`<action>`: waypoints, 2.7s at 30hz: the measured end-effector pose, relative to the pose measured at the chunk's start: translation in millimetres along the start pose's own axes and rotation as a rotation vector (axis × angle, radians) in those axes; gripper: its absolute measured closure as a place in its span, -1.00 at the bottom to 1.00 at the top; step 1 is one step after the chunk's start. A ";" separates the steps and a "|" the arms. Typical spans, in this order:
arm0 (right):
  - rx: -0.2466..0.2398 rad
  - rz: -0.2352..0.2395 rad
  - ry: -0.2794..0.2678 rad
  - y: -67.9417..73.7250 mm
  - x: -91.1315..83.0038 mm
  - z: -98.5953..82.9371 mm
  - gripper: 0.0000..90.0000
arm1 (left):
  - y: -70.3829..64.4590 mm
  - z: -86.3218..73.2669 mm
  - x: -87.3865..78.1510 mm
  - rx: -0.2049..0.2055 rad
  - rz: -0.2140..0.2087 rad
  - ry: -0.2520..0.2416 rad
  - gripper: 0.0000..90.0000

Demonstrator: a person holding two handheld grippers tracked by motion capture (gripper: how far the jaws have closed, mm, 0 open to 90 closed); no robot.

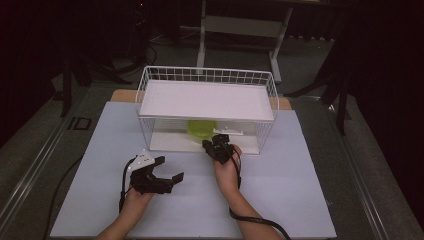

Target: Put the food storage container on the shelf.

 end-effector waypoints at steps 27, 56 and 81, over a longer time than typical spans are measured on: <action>-0.185 0.148 -0.040 10.8 -76.7 -30.8 -0.57 | -29.9 4.6 -0.2 0.067 -0.110 -0.037 -0.95; -0.307 0.227 -0.088 3.8 -147.1 -57.6 -0.61 | -16.2 -5.8 -69.8 0.104 -0.169 -0.019 -0.95; -0.276 0.181 -0.084 -35.6 -174.0 -84.7 -0.61 | 2.1 -28.8 -82.3 0.097 -0.110 -0.035 -0.95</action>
Point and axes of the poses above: each handheld gripper's, and its own axes: x roughly forward along the jaws, z roughly out of its top, y roughly to its left, the point moved 3 cm from there along x, roughly forward along the jaws, and after that the axes turned 2 degrees about z, right-handed, at the moved point
